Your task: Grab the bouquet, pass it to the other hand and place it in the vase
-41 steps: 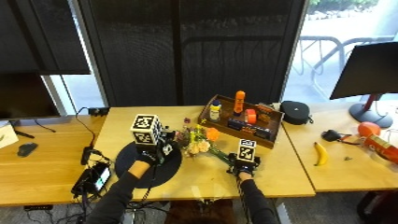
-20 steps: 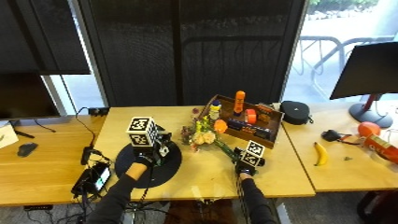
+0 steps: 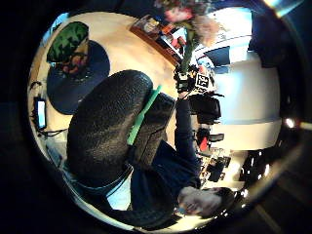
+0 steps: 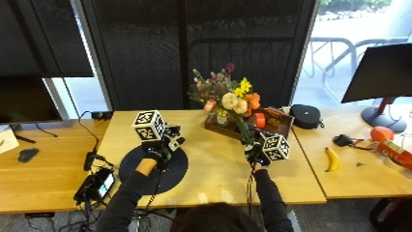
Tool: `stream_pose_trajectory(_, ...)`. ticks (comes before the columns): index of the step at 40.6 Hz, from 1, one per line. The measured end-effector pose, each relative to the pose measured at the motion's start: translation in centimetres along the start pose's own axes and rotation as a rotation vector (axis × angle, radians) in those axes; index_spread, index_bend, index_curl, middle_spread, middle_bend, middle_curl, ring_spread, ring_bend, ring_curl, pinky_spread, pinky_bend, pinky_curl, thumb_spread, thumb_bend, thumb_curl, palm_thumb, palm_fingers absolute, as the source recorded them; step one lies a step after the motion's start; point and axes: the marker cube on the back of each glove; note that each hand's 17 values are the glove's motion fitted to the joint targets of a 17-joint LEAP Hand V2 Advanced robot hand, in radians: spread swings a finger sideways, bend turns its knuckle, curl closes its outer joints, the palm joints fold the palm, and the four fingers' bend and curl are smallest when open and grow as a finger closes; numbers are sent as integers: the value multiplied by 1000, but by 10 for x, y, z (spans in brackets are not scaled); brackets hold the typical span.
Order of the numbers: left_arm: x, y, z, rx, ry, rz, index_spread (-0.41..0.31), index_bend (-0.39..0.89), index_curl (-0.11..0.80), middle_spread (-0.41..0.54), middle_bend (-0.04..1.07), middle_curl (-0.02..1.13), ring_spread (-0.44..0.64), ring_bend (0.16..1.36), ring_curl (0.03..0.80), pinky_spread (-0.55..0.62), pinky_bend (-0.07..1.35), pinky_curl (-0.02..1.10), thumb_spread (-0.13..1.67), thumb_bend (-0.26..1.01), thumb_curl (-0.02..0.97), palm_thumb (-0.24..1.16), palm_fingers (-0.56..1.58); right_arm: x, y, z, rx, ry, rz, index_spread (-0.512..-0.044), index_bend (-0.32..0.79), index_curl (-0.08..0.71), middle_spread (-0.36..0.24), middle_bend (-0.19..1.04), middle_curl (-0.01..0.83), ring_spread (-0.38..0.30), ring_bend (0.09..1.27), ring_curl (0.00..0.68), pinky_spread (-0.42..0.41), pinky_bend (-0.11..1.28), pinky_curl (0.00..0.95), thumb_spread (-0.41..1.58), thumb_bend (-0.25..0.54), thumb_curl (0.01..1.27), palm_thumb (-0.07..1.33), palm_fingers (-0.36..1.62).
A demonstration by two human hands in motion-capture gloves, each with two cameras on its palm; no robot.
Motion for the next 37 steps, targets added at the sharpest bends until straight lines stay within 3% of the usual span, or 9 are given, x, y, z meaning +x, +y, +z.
stream_pose_trajectory(4, 15, -8, -5, -21, 92, 23, -36, 182, 397, 269, 161, 265, 354, 482, 272, 400, 257, 339, 1185, -17, 253, 35, 216, -41, 4, -20, 3, -44, 77, -225, 506, 539, -189, 768, 649, -206, 903, 565, -245, 690, 517, 1012, -9, 341, 861, 1451)
stream_pose_trajectory(15, 67, -42, -15, -112, 492, 104, -27, 176, 396, 265, 167, 270, 339, 483, 274, 390, 255, 341, 1116, 13, 302, 205, 249, -130, 9, -27, -111, -400, -41, -216, 537, 574, -178, 818, 658, -200, 960, 579, -243, 732, 534, 955, -9, 409, 950, 1416)
stream_pose_trajectory(27, 132, -69, -21, -191, 1017, 107, 10, 158, 387, 261, 170, 276, 323, 490, 279, 370, 261, 344, 1037, -2, 340, 358, 258, -187, 49, -6, -180, -569, -193, -219, 511, 586, -171, 837, 655, -190, 997, 580, -241, 755, 540, 810, -21, 500, 972, 1395)
stream_pose_trajectory(37, 167, -70, -11, -342, 1183, 133, 108, 61, 316, 268, 192, 287, 310, 564, 293, 366, 412, 375, 984, -22, 355, 423, 289, -203, 72, 18, -137, -575, -362, -222, 504, 595, -168, 844, 649, -187, 1011, 575, -240, 758, 540, 708, -25, 564, 973, 1393)
